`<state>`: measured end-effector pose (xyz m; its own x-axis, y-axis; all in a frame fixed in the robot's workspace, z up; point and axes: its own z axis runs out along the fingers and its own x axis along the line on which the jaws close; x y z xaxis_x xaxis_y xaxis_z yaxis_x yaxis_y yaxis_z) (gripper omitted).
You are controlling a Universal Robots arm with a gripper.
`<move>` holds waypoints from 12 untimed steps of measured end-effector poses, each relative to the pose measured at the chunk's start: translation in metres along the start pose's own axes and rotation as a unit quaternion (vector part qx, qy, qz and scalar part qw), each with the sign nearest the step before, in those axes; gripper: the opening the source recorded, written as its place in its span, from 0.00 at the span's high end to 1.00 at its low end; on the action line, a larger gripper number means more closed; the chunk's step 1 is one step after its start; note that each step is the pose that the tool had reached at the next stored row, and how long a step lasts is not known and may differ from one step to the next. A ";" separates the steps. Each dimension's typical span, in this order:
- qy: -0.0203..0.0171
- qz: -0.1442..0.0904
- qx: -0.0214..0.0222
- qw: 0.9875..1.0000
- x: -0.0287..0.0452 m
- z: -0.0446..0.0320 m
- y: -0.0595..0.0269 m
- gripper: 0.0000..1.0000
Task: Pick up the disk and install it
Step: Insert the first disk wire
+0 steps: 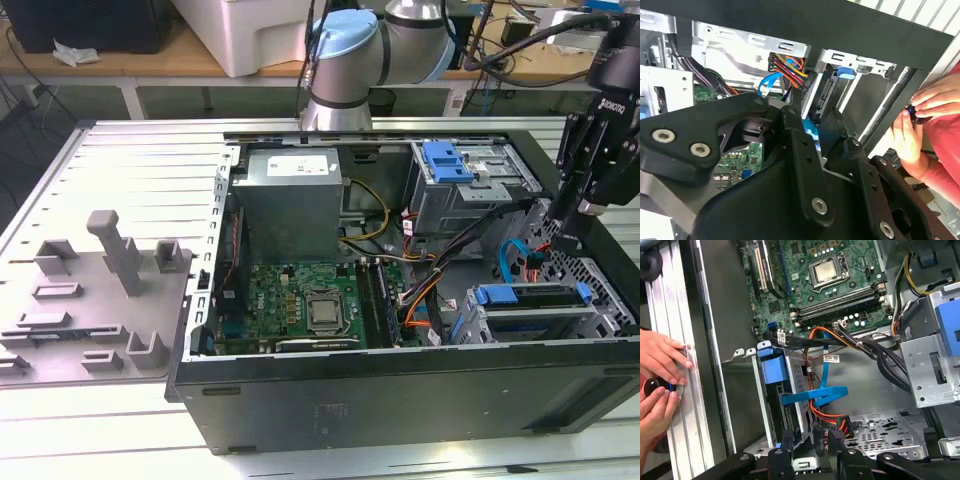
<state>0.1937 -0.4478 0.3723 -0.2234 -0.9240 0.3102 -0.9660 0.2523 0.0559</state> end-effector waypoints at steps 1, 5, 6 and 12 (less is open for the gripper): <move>0.001 0.008 -0.004 1.000 -0.0070 0.0013 -0.0026 0.59; 0.008 0.009 -0.003 1.000 -0.0125 0.0039 -0.0038 0.59; 0.009 0.009 -0.003 1.000 -0.0128 0.0048 -0.0039 0.59; 0.012 0.009 -0.003 1.000 -0.0155 0.0097 -0.0044 0.59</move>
<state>0.2002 -0.4374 0.3580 -0.2376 -0.9124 0.3334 -0.9612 0.2704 0.0549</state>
